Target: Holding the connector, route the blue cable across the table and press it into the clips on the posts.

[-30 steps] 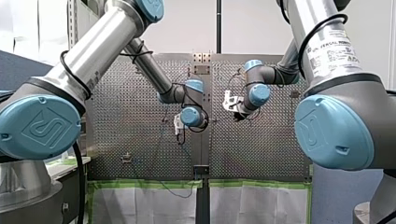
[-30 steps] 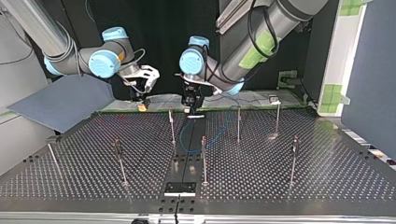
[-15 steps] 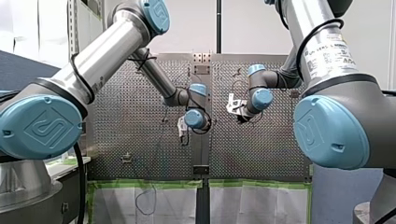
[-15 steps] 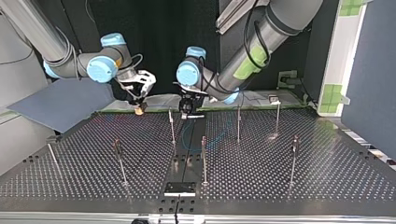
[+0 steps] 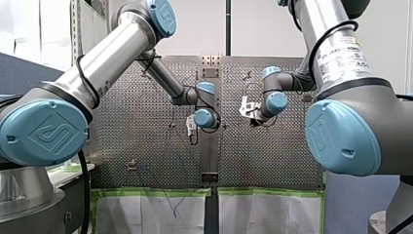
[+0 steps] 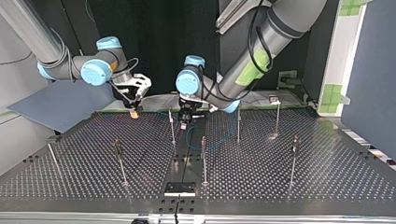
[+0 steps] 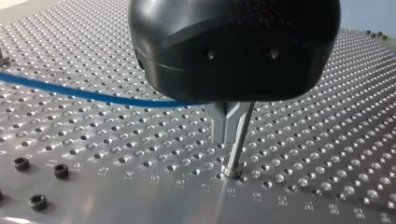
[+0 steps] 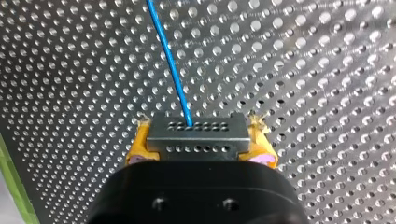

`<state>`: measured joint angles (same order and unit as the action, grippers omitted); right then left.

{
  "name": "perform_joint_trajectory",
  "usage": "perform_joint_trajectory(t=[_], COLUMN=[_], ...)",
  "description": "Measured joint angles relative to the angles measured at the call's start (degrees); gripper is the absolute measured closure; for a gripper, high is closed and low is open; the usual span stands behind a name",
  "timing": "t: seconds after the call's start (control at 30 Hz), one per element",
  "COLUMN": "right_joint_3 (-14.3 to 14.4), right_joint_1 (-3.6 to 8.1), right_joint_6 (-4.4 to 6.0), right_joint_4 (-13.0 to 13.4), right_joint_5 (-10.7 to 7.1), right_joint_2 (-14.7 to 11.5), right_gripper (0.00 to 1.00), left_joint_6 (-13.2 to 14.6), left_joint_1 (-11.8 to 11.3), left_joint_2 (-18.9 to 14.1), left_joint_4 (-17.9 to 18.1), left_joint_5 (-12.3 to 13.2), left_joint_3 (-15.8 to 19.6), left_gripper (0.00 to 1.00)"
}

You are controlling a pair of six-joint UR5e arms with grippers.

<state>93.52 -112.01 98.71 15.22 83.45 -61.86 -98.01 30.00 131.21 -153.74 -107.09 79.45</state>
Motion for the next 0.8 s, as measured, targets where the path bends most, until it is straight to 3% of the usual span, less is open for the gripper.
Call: perform_joint_trajectory(t=[0.07,0.1,0.13,0.2,0.23,0.3,0.33,0.37,0.63,0.8], right_joint_3=[-0.02,-0.05,-0.10,-0.27,-0.37,-0.68,-0.79,-0.91,-1.58,-1.92], right_joint_1=[0.30,0.42,0.52,0.71,0.76,0.83,0.84,0.85,0.89,0.97], right_joint_6=[-0.03,-0.08,-0.13,-0.24,-0.29,-0.37,-0.39,-0.42,-0.52,-0.32], right_joint_4=[0.13,0.18,0.19,0.17,0.15,0.06,0.01,-0.06,-1.20,-2.57], right_joint_5=[-0.29,-0.41,-0.50,-0.67,-0.72,-0.80,-0.82,-0.85,-0.91,-0.90], right_joint_2=[0.01,0.01,0.01,0.01,0.01,0.01,0.00,-0.02,-0.43,-2.24], right_gripper=[1.00,1.00,1.00,1.00,1.00,1.00,1.00,1.00,1.00,1.00], left_joint_6=[0.04,0.09,0.26,0.67,1.00,1.41,1.58,1.67,2.26,2.09], left_joint_1=[-0.23,-0.31,-0.40,-0.48,-0.48,-0.40,-0.34,-0.29,0.61,1.99], left_joint_2=[-0.03,-0.03,-0.05,-0.06,-0.06,-0.08,-0.10,-0.11,-1.41,-3.75], left_joint_4=[-0.20,-0.41,-0.79,-1.52,-2.11,-3.16,-3.86,-4.42,-8.58,-11.12], left_joint_5=[0.05,0.05,0.01,-0.22,-0.52,-1.10,-1.48,-1.71,-2.34,-2.42], left_joint_3=[-0.01,-0.01,-0.01,-0.01,-0.02,-0.02,-0.02,-0.02,-0.03,0.10], left_gripper=[0.99,0.91,0.91,0.53,0.53,0.19,0.19,0.00,0.00,0.00])
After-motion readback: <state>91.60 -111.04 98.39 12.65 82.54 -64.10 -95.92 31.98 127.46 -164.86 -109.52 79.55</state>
